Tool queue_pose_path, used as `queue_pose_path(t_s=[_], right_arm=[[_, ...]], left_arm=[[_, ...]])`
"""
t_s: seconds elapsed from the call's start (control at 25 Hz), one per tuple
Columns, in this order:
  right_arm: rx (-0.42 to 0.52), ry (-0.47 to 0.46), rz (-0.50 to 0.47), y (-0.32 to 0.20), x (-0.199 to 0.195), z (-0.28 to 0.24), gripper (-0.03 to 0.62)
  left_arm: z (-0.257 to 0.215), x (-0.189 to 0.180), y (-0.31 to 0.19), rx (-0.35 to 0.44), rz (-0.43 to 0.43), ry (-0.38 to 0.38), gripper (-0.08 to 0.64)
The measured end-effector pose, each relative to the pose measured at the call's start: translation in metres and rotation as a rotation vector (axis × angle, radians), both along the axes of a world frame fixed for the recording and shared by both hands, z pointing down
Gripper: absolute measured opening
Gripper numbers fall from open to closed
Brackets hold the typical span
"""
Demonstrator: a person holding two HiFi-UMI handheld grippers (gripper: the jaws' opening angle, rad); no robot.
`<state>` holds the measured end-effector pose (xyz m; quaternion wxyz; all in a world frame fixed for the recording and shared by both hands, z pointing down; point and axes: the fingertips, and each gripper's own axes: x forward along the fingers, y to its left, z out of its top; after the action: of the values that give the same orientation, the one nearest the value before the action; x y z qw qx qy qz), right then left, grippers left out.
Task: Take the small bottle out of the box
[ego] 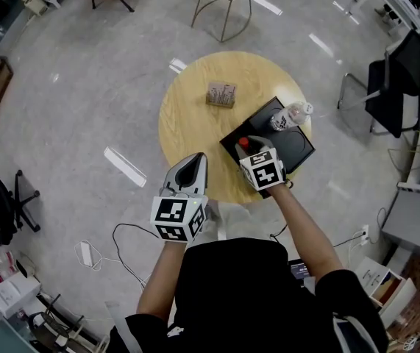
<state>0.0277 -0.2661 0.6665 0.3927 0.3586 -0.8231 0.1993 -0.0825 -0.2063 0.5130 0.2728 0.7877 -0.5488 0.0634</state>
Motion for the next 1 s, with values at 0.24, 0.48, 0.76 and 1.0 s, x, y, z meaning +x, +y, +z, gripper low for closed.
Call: queue_pose_path(t_s=[0.24, 0.48, 0.76, 1.0], right_arm=[[0.072, -0.039, 0.038, 0.001, 0.0, -0.036, 0.129], [0.151, -0.102, 0.087, 0.014, -0.004, -0.082, 0.129], [0.265, -0.175, 0.14, 0.039, -0.008, -0.145, 0.129], [0.353, -0.225, 0.176, 0.067, -0.014, -0.193, 0.129]], left_arm=[[-0.016, -0.002, 0.006, 0.041, 0.019, -0.008, 0.011], [-0.033, -0.001, 0.024, 0.085, 0.05, -0.015, 0.011], [-0.058, -0.005, 0.052, 0.152, 0.085, -0.022, 0.011], [-0.084, -0.012, 0.076, 0.218, 0.109, -0.024, 0.011]])
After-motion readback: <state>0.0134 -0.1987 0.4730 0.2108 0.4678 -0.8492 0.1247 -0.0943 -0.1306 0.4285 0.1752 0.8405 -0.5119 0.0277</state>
